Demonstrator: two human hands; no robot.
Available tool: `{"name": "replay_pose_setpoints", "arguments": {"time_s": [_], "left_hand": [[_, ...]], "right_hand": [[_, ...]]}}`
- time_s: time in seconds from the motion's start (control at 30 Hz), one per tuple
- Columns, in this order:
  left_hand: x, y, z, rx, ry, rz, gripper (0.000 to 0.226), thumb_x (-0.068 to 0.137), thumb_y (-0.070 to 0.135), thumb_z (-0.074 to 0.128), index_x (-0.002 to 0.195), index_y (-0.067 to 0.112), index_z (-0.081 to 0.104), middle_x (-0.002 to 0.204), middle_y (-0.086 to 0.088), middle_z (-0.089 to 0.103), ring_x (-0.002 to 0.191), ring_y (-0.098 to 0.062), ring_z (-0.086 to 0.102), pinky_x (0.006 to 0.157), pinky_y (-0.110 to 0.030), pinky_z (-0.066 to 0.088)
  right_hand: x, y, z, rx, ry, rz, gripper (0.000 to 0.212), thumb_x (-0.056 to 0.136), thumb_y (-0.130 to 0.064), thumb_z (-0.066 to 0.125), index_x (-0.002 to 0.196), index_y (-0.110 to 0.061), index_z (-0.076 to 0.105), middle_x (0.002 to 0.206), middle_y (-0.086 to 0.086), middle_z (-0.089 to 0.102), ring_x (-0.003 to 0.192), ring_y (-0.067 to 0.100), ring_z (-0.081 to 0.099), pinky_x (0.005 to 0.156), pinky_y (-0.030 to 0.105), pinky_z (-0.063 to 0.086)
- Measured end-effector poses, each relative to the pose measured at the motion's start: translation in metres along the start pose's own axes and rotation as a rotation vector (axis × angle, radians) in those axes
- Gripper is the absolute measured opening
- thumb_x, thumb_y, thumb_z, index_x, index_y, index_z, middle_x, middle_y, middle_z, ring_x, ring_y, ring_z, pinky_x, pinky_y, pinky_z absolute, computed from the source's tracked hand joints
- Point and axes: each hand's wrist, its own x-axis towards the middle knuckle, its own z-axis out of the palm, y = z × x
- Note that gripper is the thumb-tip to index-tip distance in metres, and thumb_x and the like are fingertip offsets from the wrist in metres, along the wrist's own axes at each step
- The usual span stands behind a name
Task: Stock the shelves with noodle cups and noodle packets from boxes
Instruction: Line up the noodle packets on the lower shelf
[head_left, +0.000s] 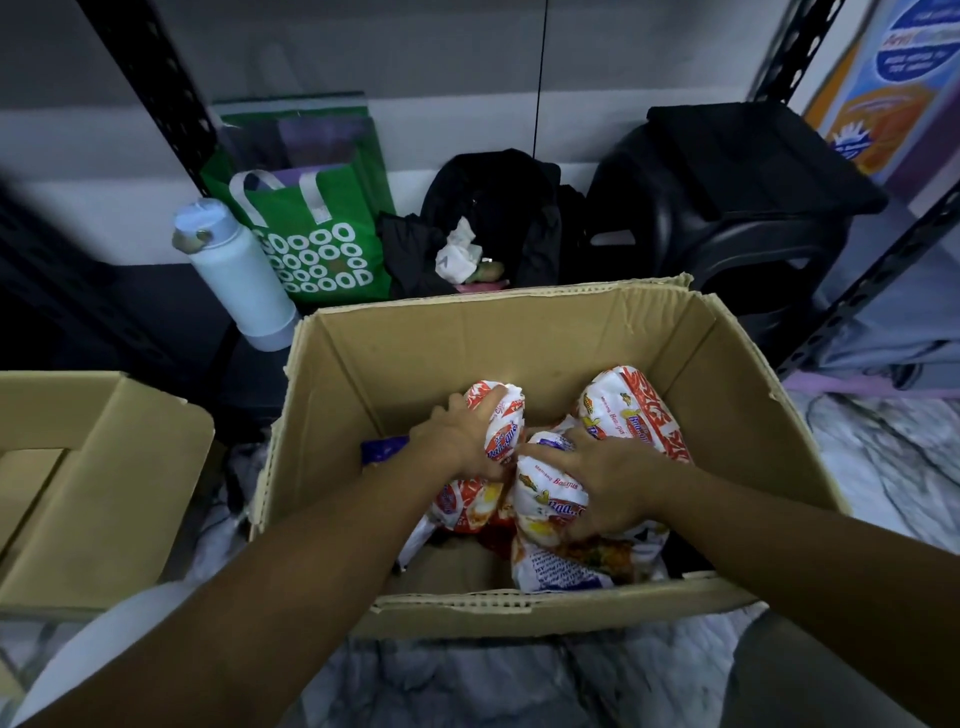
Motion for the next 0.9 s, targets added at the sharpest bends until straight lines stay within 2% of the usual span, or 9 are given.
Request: {"name": "replay_pose_setpoints", "arguments": {"time_s": [0.17, 0.33, 0.43, 0.7, 0.9], "left_hand": [[0.002, 0.005, 0.004, 0.074, 0.071, 0.070, 0.129, 0.066, 0.062, 0.087, 0.157, 0.044, -0.003, 0.147, -0.012, 0.030, 0.130, -0.038, 0.045, 0.098, -0.054, 0.051], [0.003, -0.001, 0.000, -0.067, 0.022, 0.059, 0.136, 0.062, 0.070, 0.085, 0.150, 0.062, -0.017, 0.149, -0.012, 0.034, 0.128, -0.040, 0.053, 0.097, -0.052, 0.052], [0.006, 0.000, 0.002, -0.062, 0.034, 0.050, 0.129, 0.066, 0.067, 0.084, 0.154, 0.059, -0.010, 0.149, -0.013, 0.035, 0.127, -0.040, 0.055, 0.097, -0.051, 0.053], [0.013, 0.006, 0.010, -0.055, 0.134, 0.070, 0.109, 0.076, 0.056, 0.082, 0.155, 0.053, 0.006, 0.142, -0.014, 0.041, 0.118, -0.039, 0.060, 0.088, -0.046, 0.055], [0.004, 0.008, 0.000, -0.010, 0.143, 0.121, 0.098, 0.079, 0.055, 0.078, 0.152, 0.052, 0.012, 0.137, -0.011, 0.043, 0.116, -0.036, 0.061, 0.085, -0.041, 0.049]], "right_hand": [[0.011, 0.004, 0.004, -0.030, 0.011, 0.019, 0.110, 0.076, -0.083, 0.061, 0.157, -0.051, -0.005, 0.165, 0.009, 0.021, 0.140, 0.033, 0.043, 0.105, 0.044, 0.046], [0.021, 0.006, 0.006, -0.056, 0.043, 0.022, 0.109, 0.070, -0.082, 0.065, 0.153, -0.054, 0.001, 0.156, 0.009, 0.038, 0.128, 0.032, 0.053, 0.098, 0.044, 0.051], [0.024, 0.006, 0.005, -0.065, 0.074, 0.004, 0.106, 0.072, -0.079, 0.067, 0.154, -0.052, 0.006, 0.152, 0.007, 0.044, 0.127, 0.028, 0.054, 0.094, 0.038, 0.049], [0.027, 0.009, 0.002, -0.067, 0.096, -0.033, 0.099, 0.076, -0.073, 0.069, 0.155, -0.050, 0.014, 0.146, 0.006, 0.049, 0.125, 0.026, 0.055, 0.092, 0.035, 0.045], [0.031, 0.017, -0.004, 0.061, 0.040, -0.033, 0.105, 0.073, -0.064, 0.077, 0.156, -0.052, 0.014, 0.143, 0.008, 0.051, 0.127, 0.028, 0.053, 0.099, 0.036, 0.043]]}}
